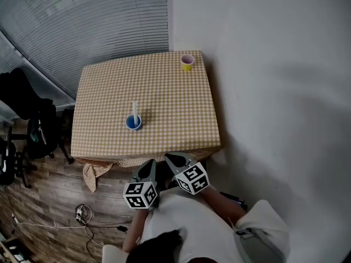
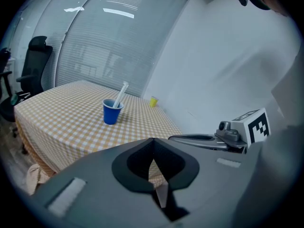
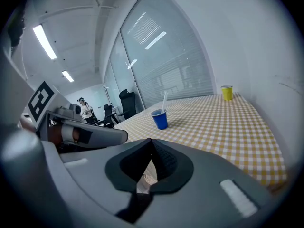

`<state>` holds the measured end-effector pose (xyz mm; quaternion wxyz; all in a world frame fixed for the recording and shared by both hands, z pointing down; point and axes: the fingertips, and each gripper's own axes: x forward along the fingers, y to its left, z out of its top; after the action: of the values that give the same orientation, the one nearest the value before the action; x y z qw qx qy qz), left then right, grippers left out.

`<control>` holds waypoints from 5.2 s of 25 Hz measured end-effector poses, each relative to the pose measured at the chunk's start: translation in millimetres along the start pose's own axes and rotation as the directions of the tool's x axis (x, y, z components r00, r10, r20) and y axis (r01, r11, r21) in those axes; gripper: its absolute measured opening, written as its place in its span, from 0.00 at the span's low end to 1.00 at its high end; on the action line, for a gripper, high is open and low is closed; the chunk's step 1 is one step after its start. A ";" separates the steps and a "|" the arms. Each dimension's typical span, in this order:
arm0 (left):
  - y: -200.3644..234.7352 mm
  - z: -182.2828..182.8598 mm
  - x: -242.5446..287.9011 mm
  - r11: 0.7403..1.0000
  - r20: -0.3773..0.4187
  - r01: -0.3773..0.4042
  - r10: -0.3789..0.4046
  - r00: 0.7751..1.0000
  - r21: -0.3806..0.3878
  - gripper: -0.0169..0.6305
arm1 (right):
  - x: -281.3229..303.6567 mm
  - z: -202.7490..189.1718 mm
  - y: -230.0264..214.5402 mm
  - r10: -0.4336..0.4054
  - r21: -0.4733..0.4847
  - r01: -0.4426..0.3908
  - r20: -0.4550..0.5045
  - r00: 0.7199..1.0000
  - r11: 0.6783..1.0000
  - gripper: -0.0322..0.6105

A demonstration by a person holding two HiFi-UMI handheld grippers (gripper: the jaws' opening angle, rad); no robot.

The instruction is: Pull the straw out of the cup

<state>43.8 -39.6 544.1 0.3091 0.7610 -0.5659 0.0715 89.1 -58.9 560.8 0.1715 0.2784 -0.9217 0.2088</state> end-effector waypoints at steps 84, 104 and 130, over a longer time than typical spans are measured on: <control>188.7 156.0 82.2 0.997 0.101 0.038 -0.031 0.994 -0.065 0.05 | 181.6 124.0 -49.4 -0.077 0.177 0.071 0.028 0.997 0.982 0.26; 196.8 154.2 74.6 0.996 0.120 0.025 -0.015 0.993 -0.080 0.05 | 196.9 126.1 -54.1 -0.111 0.158 0.109 0.008 0.994 0.981 0.21; 190.5 156.3 81.5 0.996 0.115 0.058 -0.050 0.992 -0.066 0.05 | 186.9 141.4 -57.0 -0.142 0.173 0.127 0.079 0.987 0.977 0.13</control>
<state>-137.9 -224.5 530.8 0.3045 0.7678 -0.5638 0.0002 -52.8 -252.5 537.4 0.1190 0.3629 -0.8868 0.2603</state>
